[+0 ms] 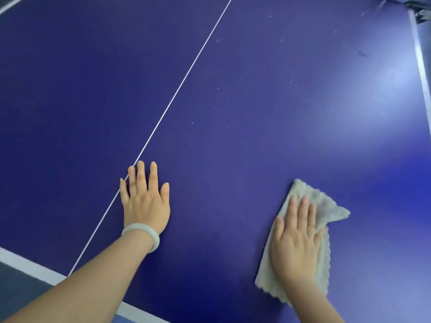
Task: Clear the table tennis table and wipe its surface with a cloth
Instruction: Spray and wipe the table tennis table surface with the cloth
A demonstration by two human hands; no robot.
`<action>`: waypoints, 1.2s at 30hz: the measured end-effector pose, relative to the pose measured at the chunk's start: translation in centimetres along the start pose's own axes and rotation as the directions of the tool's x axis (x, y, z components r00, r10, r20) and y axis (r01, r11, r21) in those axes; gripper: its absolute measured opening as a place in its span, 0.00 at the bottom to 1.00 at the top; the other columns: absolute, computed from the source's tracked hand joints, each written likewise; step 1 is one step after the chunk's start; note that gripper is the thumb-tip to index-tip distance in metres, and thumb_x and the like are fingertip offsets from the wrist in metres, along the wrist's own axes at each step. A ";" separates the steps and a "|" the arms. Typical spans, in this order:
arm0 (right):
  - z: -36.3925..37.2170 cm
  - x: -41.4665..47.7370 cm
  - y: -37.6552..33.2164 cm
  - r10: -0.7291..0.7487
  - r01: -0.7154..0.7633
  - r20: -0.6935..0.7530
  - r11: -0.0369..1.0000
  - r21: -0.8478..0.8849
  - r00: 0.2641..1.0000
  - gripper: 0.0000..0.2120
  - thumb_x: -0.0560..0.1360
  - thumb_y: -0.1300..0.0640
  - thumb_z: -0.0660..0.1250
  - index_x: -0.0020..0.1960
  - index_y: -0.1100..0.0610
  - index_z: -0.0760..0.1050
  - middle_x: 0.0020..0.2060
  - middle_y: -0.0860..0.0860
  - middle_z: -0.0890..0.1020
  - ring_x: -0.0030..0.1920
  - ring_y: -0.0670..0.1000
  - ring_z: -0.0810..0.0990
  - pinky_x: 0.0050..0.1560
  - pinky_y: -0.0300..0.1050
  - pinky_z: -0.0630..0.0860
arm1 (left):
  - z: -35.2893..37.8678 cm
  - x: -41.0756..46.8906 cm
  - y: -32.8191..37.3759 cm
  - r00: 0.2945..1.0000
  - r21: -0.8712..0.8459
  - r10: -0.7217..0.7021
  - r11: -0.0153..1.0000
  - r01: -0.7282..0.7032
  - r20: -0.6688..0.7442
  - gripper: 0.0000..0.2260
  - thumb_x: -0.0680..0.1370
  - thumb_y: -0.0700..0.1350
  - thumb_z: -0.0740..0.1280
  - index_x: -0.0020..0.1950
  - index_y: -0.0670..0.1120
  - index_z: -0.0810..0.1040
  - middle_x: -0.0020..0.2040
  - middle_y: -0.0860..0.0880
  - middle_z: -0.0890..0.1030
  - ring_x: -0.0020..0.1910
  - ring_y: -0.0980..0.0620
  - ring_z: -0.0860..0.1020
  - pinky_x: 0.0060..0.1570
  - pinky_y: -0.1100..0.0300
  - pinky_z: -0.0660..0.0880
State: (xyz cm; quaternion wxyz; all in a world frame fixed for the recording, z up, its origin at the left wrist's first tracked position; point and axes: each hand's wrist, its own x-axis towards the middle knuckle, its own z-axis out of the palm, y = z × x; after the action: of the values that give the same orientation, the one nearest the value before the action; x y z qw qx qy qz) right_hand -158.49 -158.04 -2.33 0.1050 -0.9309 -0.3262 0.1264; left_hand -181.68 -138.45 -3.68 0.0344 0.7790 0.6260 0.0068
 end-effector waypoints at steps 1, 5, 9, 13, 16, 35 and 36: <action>0.7 -1.6 -0.9 -0.075 0.075 0.012 0.997 -0.024 0.997 0.28 0.81 0.44 0.40 0.80 0.45 0.38 0.80 0.45 0.42 0.79 0.46 0.38 0.78 0.55 0.44 | 0.1 0.0 0.0 1.000 0.006 0.001 1.000 -0.001 -0.002 0.29 0.81 0.56 0.45 0.80 0.46 0.55 0.80 0.42 0.56 0.79 0.41 0.52 0.77 0.42 0.50; 2.7 -0.9 -5.2 -0.441 0.447 0.082 0.891 -0.079 0.894 0.27 0.82 0.46 0.44 0.81 0.46 0.46 0.80 0.45 0.48 0.80 0.48 0.43 0.77 0.54 0.42 | 0.0 -0.1 -0.1 1.000 0.017 0.002 1.000 -0.003 0.002 0.28 0.82 0.56 0.45 0.80 0.46 0.55 0.80 0.42 0.56 0.79 0.42 0.52 0.77 0.42 0.50; 1.4 9.1 -6.2 -0.512 0.519 0.091 0.849 -0.094 0.854 0.27 0.81 0.44 0.43 0.80 0.46 0.52 0.80 0.46 0.52 0.79 0.48 0.47 0.77 0.58 0.50 | -0.1 0.0 0.0 1.000 -0.001 -0.005 1.000 0.005 0.002 0.28 0.81 0.56 0.45 0.80 0.46 0.57 0.79 0.42 0.57 0.79 0.42 0.53 0.77 0.42 0.50; -0.5 11.0 -3.2 -0.154 0.156 0.065 0.987 -0.028 0.986 0.26 0.83 0.47 0.44 0.80 0.44 0.43 0.80 0.44 0.46 0.79 0.46 0.41 0.78 0.56 0.44 | -0.1 -0.1 0.0 1.000 0.000 -0.005 1.000 0.005 0.001 0.28 0.82 0.55 0.45 0.80 0.46 0.57 0.79 0.42 0.58 0.79 0.42 0.54 0.76 0.41 0.51; 0.3 4.5 -3.4 -0.189 0.192 0.052 0.980 -0.058 0.981 0.26 0.83 0.47 0.42 0.80 0.44 0.41 0.80 0.44 0.43 0.79 0.45 0.38 0.78 0.55 0.42 | -0.2 0.0 0.1 1.000 0.012 -0.006 1.000 0.006 0.014 0.27 0.82 0.55 0.45 0.80 0.46 0.57 0.79 0.42 0.59 0.79 0.41 0.54 0.76 0.41 0.52; 4.5 6.1 -16.1 -0.759 0.789 0.220 0.604 -0.113 0.613 0.25 0.83 0.48 0.46 0.80 0.46 0.51 0.80 0.45 0.52 0.80 0.49 0.45 0.77 0.57 0.45 | -0.5 0.2 0.0 0.998 -0.010 -0.003 1.000 0.004 0.064 0.28 0.82 0.55 0.44 0.80 0.46 0.58 0.79 0.41 0.60 0.79 0.41 0.55 0.75 0.40 0.56; 4.8 7.2 -17.8 -0.789 0.821 0.231 0.560 -0.111 0.570 0.25 0.83 0.48 0.45 0.80 0.47 0.51 0.79 0.45 0.53 0.80 0.49 0.46 0.78 0.57 0.44 | -0.5 0.2 0.0 0.998 -0.012 -0.004 1.000 0.005 0.068 0.28 0.82 0.55 0.44 0.80 0.46 0.58 0.79 0.41 0.59 0.79 0.41 0.55 0.75 0.40 0.56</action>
State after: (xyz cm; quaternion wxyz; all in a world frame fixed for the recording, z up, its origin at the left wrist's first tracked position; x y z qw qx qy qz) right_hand -164.85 -139.35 -3.11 0.0284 -0.6709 -0.7340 0.1016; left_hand -181.64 -138.24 -3.20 0.0602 0.7771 0.6263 -0.0159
